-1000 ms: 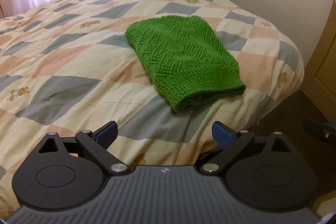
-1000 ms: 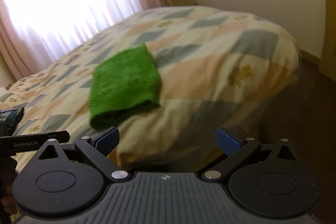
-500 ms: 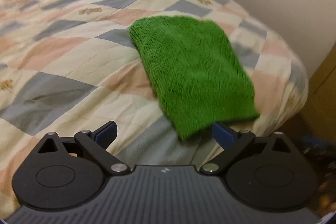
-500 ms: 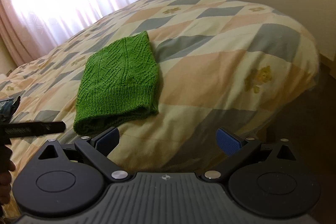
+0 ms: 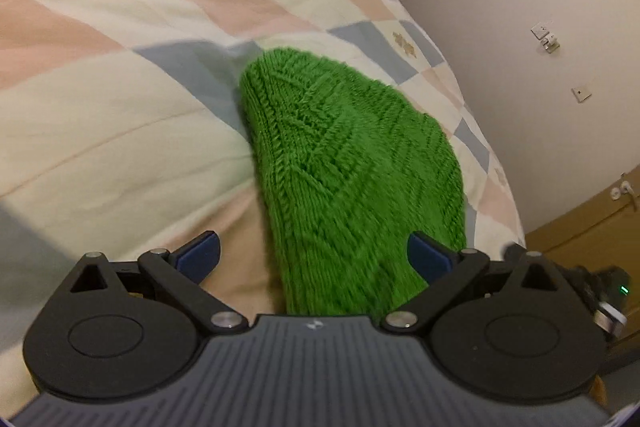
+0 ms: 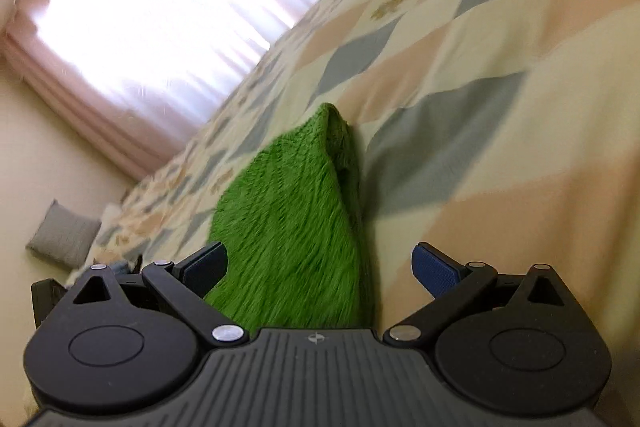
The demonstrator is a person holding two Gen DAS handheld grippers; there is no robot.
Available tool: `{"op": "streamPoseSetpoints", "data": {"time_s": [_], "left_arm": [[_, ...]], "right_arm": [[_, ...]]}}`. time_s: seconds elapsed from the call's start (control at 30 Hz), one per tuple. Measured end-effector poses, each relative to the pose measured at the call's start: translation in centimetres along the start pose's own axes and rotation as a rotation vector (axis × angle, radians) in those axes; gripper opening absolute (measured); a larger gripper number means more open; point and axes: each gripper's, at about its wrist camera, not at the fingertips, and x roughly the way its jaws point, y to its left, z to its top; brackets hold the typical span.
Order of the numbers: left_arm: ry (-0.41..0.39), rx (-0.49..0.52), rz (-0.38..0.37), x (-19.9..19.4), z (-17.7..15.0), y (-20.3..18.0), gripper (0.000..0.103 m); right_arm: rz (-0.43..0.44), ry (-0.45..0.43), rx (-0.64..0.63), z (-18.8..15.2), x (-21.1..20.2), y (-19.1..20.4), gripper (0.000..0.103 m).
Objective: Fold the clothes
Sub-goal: 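Reach both grippers to one end of the green vest and close on it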
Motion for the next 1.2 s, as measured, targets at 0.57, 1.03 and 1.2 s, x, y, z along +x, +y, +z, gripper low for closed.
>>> {"op": "streamPoseSetpoints", "data": {"time_s": [0.57,1.03,1.2], "left_arm": [[0.182,-0.145,-0.112,3.4,2.3,2.0,0.101],[0.227,-0.227,-0.154,5.2,3.2,2.5,0.057],[0.282,-0.160,-0.078,4.7,4.6,0.1,0.045]], "right_arm": [[0.071,0.440,0.145,5.7,9.5,-1.9,0.085],[0.119,0.558,0.175,5.4,12.7,-1.5,0.061],[0.086,0.553,0.280,5.5,12.3,-1.8,0.040]]}}
